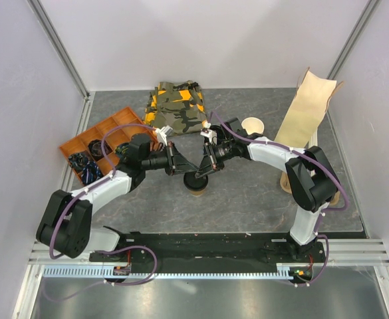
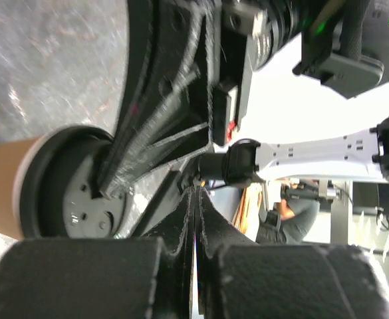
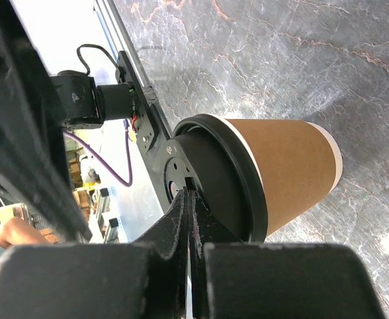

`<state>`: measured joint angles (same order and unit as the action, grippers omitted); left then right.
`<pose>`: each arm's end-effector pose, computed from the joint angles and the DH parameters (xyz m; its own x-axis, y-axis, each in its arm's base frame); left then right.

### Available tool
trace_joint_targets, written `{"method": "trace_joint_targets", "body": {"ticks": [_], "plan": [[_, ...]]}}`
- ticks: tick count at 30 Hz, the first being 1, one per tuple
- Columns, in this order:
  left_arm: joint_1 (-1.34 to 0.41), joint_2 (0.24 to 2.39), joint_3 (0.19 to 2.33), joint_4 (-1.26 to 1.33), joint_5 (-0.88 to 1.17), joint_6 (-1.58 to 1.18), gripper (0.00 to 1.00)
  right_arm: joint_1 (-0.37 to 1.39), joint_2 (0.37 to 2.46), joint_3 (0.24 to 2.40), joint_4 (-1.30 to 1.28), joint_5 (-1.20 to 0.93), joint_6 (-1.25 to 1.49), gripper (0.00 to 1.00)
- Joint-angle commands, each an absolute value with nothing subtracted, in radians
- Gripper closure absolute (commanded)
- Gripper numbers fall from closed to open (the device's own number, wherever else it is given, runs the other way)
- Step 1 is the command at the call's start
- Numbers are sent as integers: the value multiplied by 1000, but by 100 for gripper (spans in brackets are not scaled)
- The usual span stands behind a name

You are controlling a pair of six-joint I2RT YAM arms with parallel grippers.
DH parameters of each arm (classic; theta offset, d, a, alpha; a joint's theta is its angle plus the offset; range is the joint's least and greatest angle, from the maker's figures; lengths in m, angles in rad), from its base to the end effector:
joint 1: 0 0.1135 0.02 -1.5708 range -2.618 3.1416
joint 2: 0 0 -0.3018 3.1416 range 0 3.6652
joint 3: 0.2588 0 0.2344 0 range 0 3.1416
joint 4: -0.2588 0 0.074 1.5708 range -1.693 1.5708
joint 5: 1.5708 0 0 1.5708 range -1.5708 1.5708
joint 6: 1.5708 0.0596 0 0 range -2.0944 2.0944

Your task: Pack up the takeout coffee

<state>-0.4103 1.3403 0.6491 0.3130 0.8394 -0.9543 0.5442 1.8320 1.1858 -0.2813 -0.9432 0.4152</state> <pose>0.2296 -0.1482 0.2671 -0.9306 -0.1895 -0.3131 0.2445 0.3148 -0.9171 0.3004 0.2382 0.2293 -0.9166 -0.2778 -0.2876 -0.3822 0.3968 0.8346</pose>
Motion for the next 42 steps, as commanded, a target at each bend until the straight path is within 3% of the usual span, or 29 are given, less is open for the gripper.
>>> {"method": "trace_joint_targets", "body": {"ticks": [1, 9, 21, 33, 42], "plan": [[-353, 1408, 606, 390, 799, -996, 98, 548, 1870, 1164, -318, -877, 370, 100], [-310, 1568, 594, 304, 781, -920, 98, 546, 1887, 1175, -327, -881, 361, 100], [-317, 1341, 621, 385, 942, -971, 98, 548, 1891, 1184, -333, -887, 353, 100], [-328, 1509, 572, 199, 842, -844, 98, 546, 1904, 1201, -336, -897, 364, 100], [-362, 1376, 600, 267, 920, -871, 98, 545, 1902, 1207, -341, -908, 365, 100]]}}
